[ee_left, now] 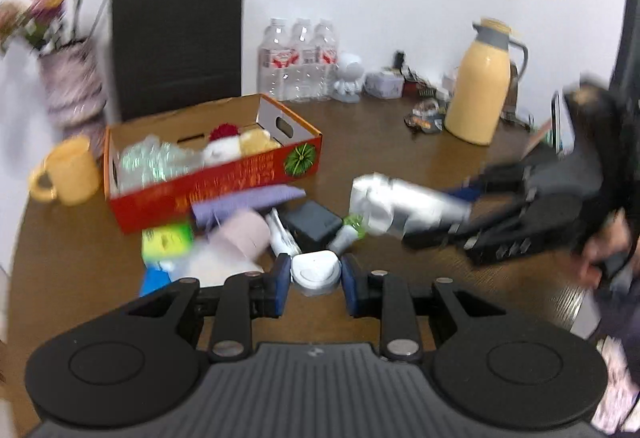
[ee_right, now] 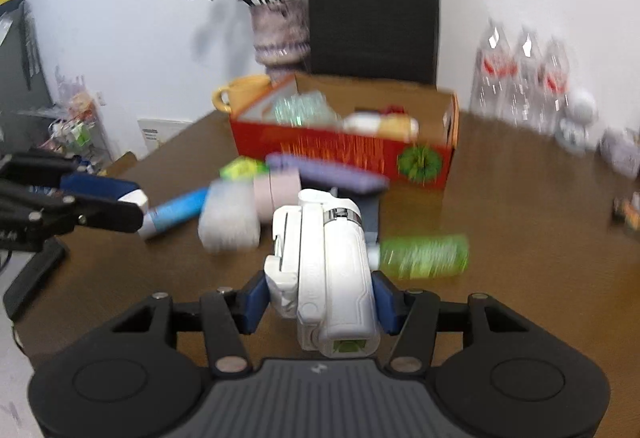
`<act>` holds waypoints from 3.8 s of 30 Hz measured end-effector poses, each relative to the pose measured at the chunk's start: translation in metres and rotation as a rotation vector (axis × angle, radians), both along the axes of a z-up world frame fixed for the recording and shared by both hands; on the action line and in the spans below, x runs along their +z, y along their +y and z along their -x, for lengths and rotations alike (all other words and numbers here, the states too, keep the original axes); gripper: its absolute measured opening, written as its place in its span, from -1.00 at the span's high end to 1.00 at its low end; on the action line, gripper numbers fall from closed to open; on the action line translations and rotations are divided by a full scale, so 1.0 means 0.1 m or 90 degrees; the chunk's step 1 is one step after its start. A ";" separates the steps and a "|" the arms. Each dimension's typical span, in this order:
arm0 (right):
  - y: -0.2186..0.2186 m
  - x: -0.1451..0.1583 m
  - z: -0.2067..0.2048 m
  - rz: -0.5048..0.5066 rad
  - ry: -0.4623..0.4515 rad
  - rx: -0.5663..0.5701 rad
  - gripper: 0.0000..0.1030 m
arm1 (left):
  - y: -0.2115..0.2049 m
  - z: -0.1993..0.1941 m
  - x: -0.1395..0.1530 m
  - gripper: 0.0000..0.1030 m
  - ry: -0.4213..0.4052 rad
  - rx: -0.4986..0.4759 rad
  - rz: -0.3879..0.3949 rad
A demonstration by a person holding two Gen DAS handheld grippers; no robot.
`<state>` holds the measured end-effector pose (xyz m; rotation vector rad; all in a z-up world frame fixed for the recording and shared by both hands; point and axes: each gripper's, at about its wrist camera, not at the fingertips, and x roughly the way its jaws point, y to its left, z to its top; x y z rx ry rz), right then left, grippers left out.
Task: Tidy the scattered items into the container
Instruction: 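Lift the white gadget and white case and carry both toward the box, then lower the gadget and case into the box and open both tools, then withdraw both open tools from the box back over the table items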
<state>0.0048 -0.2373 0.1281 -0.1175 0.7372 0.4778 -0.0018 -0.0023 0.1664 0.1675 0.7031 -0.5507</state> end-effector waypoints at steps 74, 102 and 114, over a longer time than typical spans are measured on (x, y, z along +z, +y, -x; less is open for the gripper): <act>0.39 0.47 -3.28 0.098 0.275 -0.149 -0.49 | 0.04 -3.36 -0.09 -0.64 0.335 0.298 -0.105; 0.35 0.13 -0.50 0.037 0.033 -0.102 -0.73 | 0.35 -0.51 -0.89 -0.99 0.109 0.346 0.024; 0.35 -1.06 0.27 0.000 -0.058 -0.161 -0.74 | 0.10 0.32 -1.54 -1.00 -0.037 0.358 -0.054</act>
